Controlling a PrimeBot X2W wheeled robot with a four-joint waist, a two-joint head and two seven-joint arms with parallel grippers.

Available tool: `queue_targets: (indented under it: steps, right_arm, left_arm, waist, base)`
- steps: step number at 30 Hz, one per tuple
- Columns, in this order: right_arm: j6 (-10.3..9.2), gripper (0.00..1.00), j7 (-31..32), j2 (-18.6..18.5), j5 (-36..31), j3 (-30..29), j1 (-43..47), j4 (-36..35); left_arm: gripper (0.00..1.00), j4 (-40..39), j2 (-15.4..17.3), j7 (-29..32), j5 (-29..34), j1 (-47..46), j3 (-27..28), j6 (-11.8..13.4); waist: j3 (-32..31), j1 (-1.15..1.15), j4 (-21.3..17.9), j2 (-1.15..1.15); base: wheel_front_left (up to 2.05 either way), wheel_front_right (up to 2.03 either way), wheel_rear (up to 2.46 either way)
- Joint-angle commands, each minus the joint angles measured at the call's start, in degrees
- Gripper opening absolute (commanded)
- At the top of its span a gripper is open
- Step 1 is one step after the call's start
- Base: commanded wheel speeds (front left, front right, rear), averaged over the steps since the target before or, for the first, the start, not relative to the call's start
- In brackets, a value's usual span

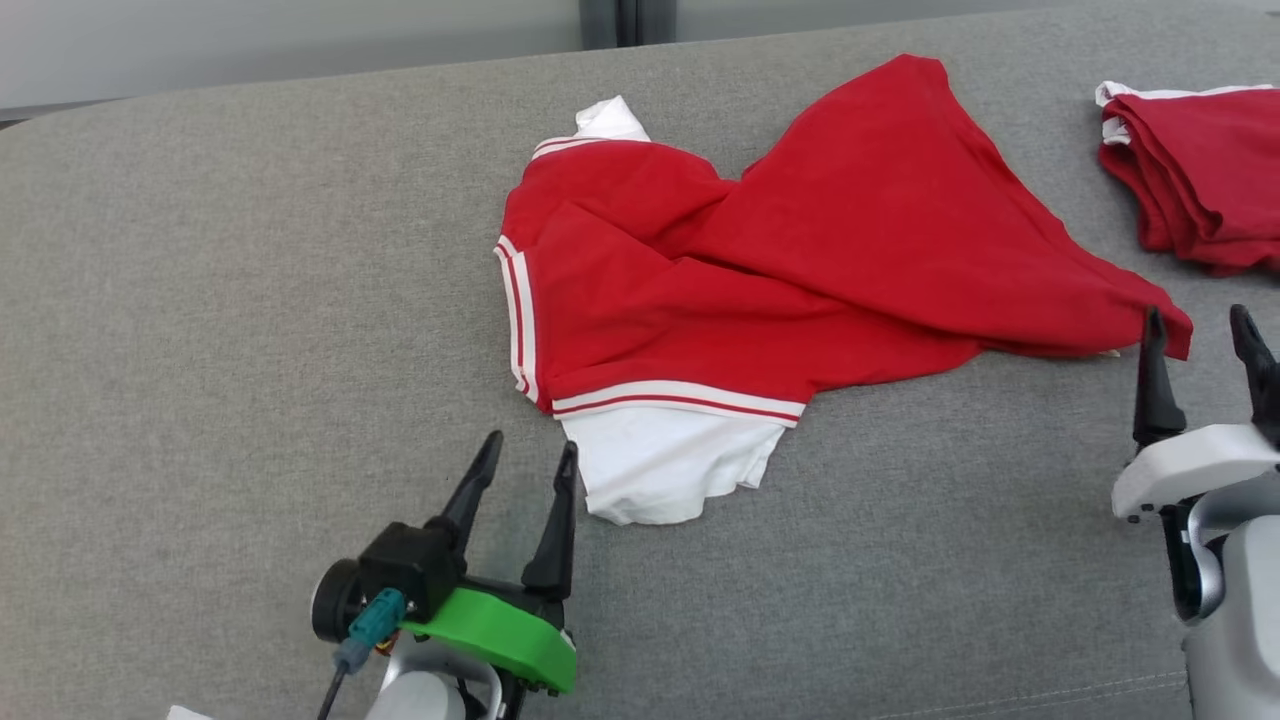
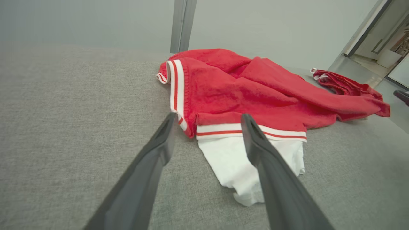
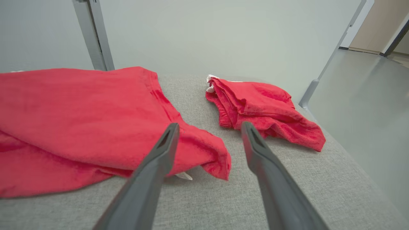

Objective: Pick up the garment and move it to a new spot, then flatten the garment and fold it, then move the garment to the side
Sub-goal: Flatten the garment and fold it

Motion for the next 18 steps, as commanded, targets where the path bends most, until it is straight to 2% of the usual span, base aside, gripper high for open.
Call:
queue_targets:
  steps: [1,7,14,16,17,18]
  right_arm:
    - [-0.10,1.00,-0.4,0.7,-0.3,0.5,1.3,-1.6]
    - [-0.10,1.00,-0.7,3.4,-0.2,4.3,3.2,-9.4]
    - [-0.10,1.00,-0.1,4.9,0.5,7.6,4.5,-12.8]
    - [-0.10,1.00,0.0,5.1,0.6,7.8,4.6,-13.2]
    - [-0.10,1.00,-0.1,5.2,0.6,7.8,4.8,-13.3]
    - [-0.10,1.00,-0.1,5.1,0.3,7.9,5.0,-13.3]
  left_arm:
    - [1.00,0.5,0.2,-0.2,-0.1,-0.4,-0.8,-0.6]
    - [1.00,5.4,0.3,2.5,0.0,-1.6,-7.4,-3.1]
    - [1.00,12.9,0.2,4.2,-1.3,-4.9,-10.4,-3.6]
    - [0.37,14.4,0.2,3.5,-1.7,-5.8,-10.7,-3.2]
    - [0.00,15.1,0.2,3.1,-1.8,-6.2,-10.9,-3.1]
    - [0.00,15.7,0.2,2.8,-1.9,-6.6,-11.1,-3.1]
  waist:
    - [-0.6,0.00,-0.8,0.00]
    - [-1.0,0.00,-1.7,0.00]
    - [-0.7,0.00,-1.9,0.00]
    - [-0.6,0.00,-1.8,0.00]
    - [-0.6,0.00,-1.7,0.00]
    - [-0.7,0.00,-1.6,0.00]
  base:
    - [0.00,0.00,0.00]
    - [0.00,0.00,0.00]
    - [0.00,0.00,0.00]
    - [0.00,0.00,0.00]
    - [0.00,0.00,0.00]
    - [0.00,0.00,0.00]
